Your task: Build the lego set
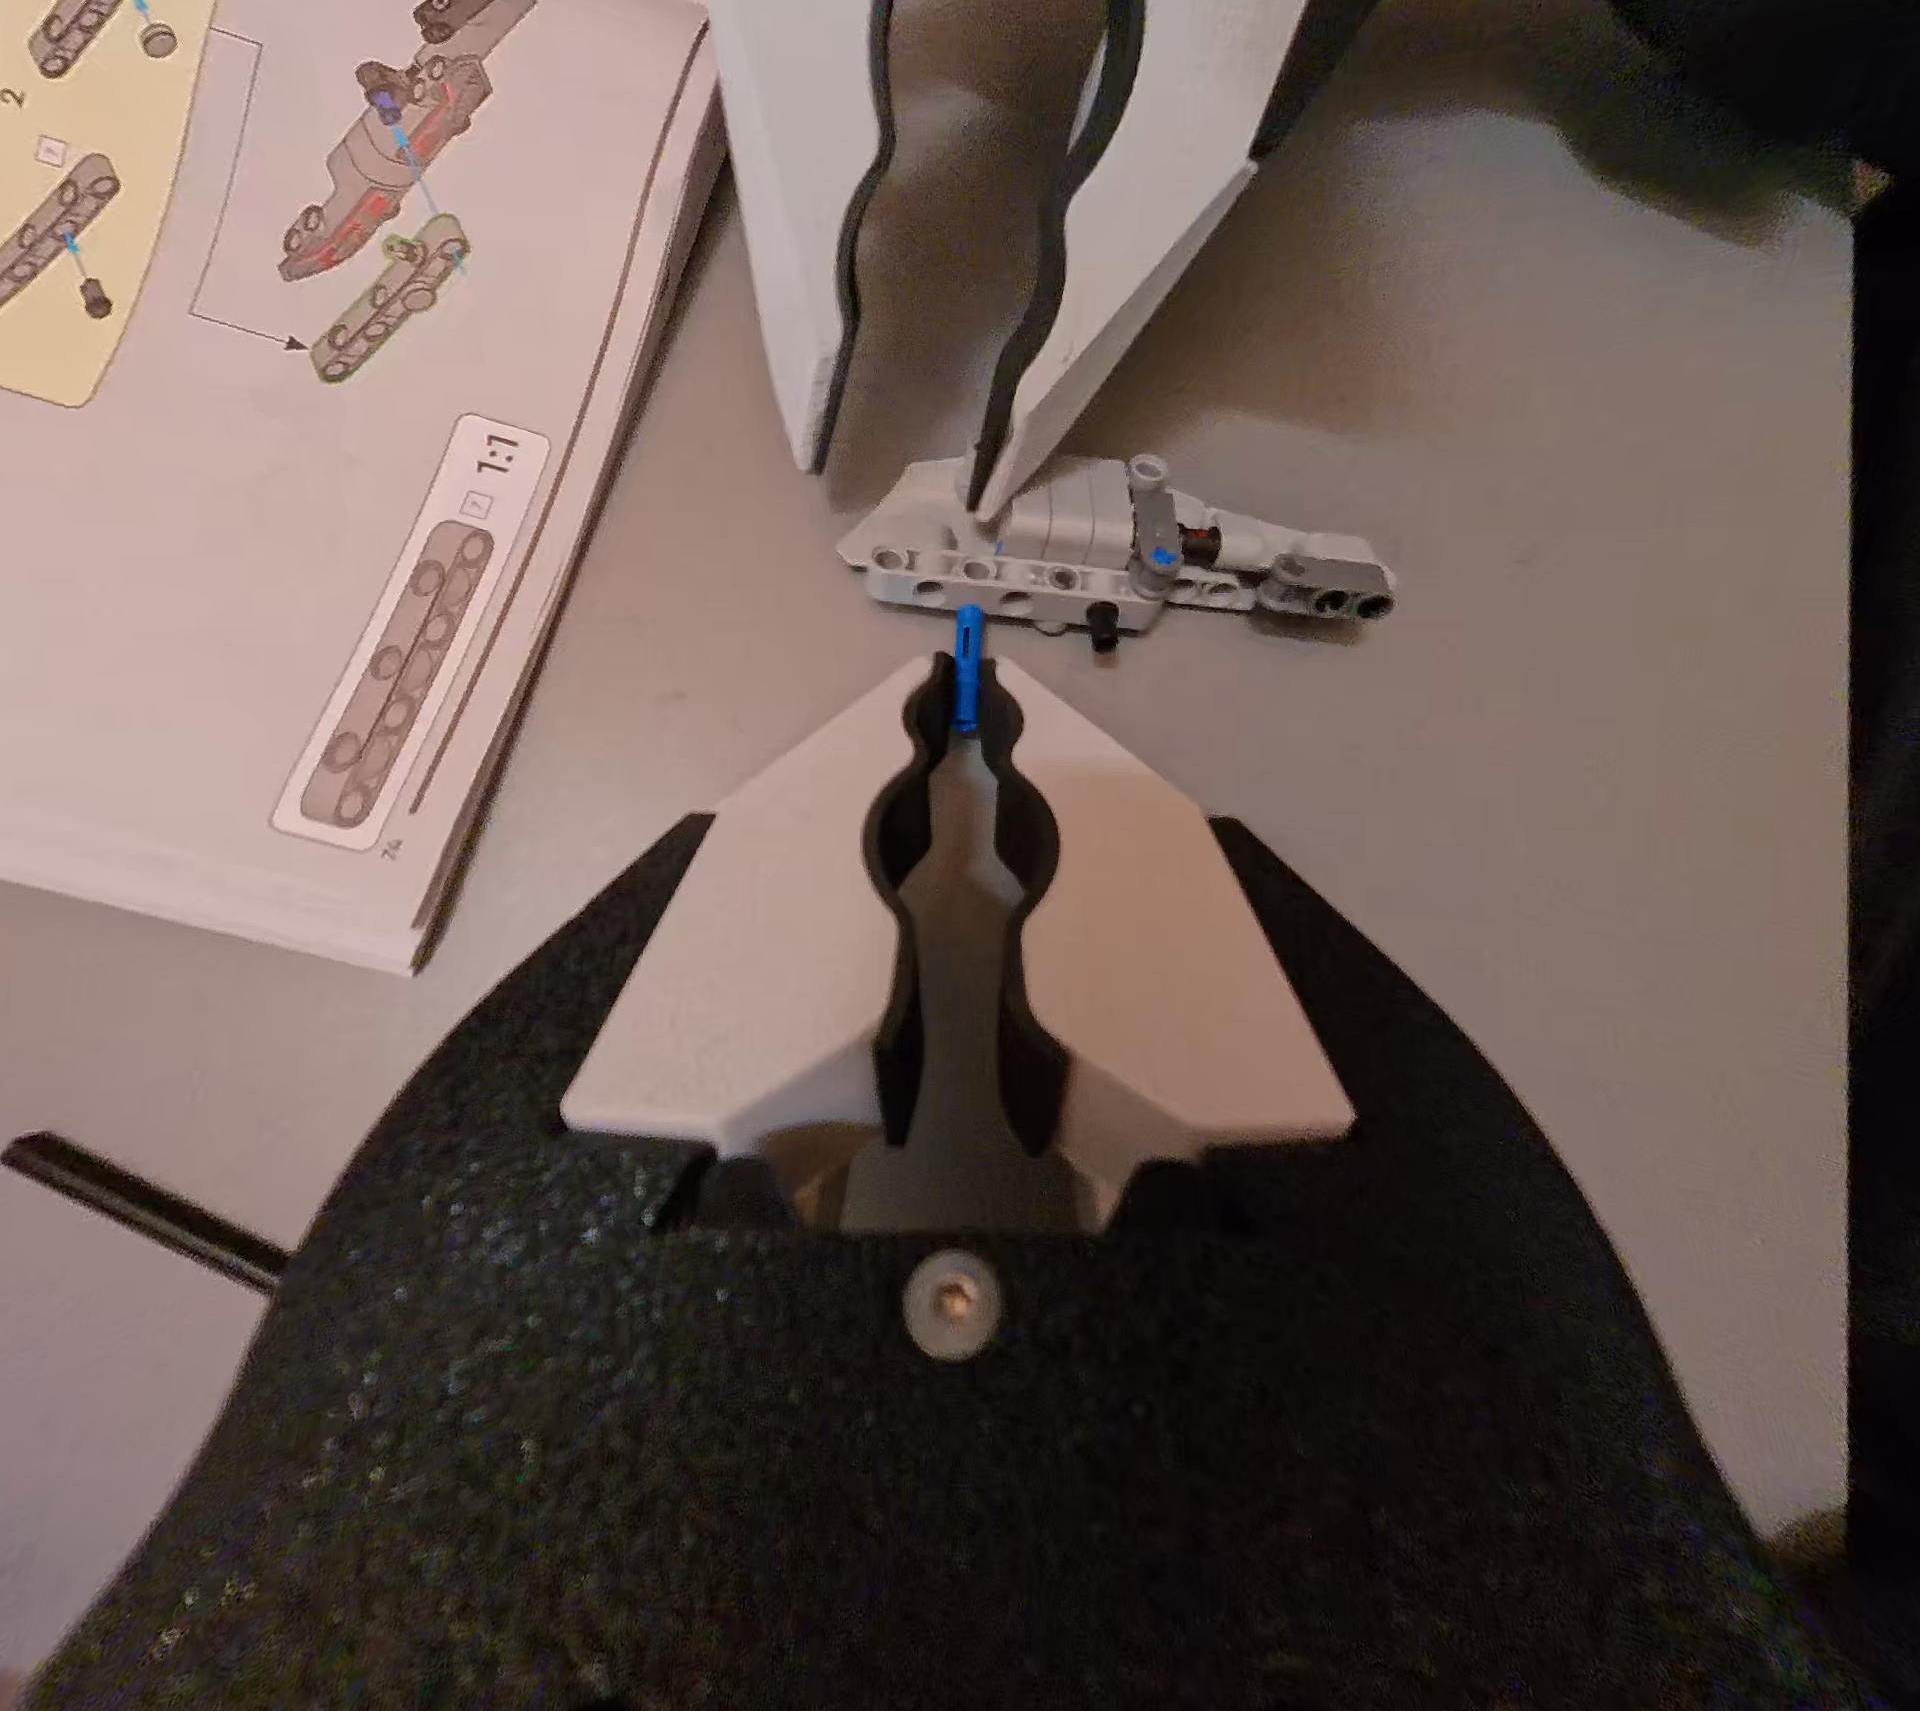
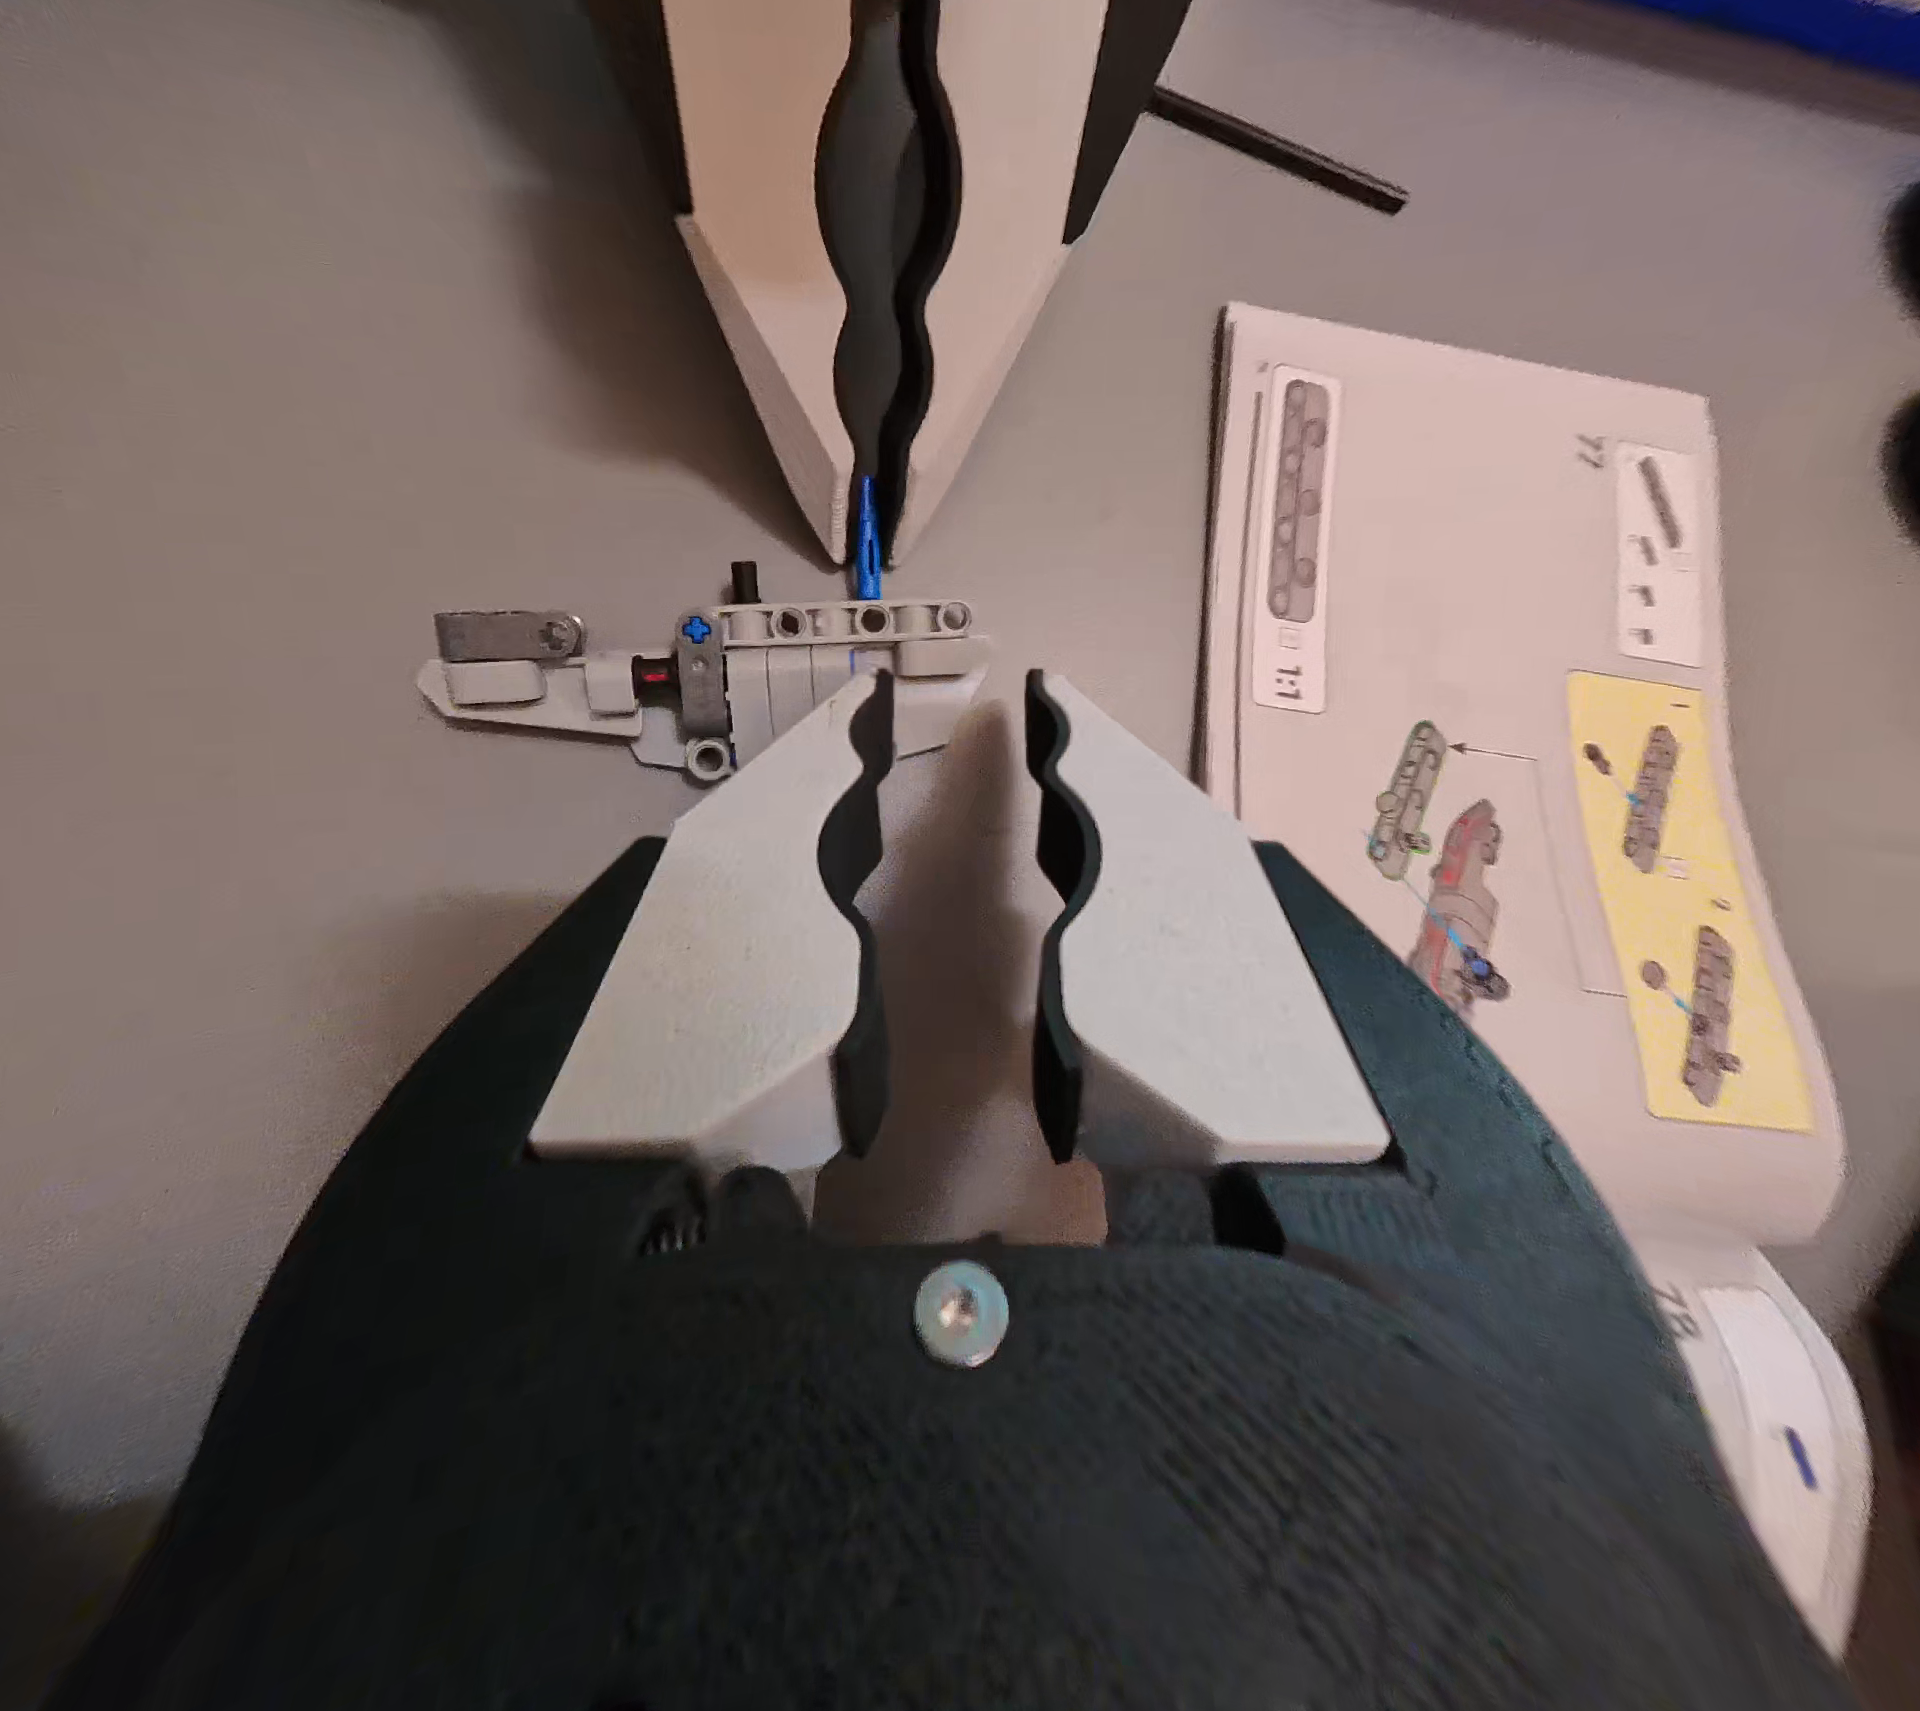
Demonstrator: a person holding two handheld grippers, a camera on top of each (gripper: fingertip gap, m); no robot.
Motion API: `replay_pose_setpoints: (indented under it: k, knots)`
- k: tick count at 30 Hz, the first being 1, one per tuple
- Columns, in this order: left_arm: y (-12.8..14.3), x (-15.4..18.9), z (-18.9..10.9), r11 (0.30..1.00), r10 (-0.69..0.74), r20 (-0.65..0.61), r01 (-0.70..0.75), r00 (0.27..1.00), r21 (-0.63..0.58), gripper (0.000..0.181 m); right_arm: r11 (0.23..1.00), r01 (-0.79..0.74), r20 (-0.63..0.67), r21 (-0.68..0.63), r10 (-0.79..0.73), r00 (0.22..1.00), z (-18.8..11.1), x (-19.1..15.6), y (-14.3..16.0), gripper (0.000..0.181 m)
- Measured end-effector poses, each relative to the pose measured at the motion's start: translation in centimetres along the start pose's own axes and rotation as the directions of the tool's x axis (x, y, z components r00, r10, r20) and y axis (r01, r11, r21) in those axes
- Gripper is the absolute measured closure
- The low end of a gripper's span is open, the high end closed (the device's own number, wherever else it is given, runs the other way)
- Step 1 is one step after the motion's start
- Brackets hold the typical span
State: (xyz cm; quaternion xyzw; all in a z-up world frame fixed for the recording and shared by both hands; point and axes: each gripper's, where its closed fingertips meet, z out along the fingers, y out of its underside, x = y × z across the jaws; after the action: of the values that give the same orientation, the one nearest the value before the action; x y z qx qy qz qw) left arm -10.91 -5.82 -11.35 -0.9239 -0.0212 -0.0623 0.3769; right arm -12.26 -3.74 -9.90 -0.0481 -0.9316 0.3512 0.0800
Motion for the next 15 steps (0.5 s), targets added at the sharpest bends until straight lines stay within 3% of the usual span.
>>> replay_pose_setpoints:
  k: [10,15]
  knots:
    - [0.0,-0.1,0.0,1.0,-0.012,-0.016,0.012,1.0,0.011,0.18,0.998,-0.034,0.092,0.049,0.03,0.995,1.2,-1.0,0.0,0.147]
    - [-0.1,-0.1,0.0,1.0,-0.02,-0.026,0.02,0.999,0.019,0.18,0.991,-0.13,-0.008,0.018,0.13,0.992,0.4,0.2,0.4,0.146]
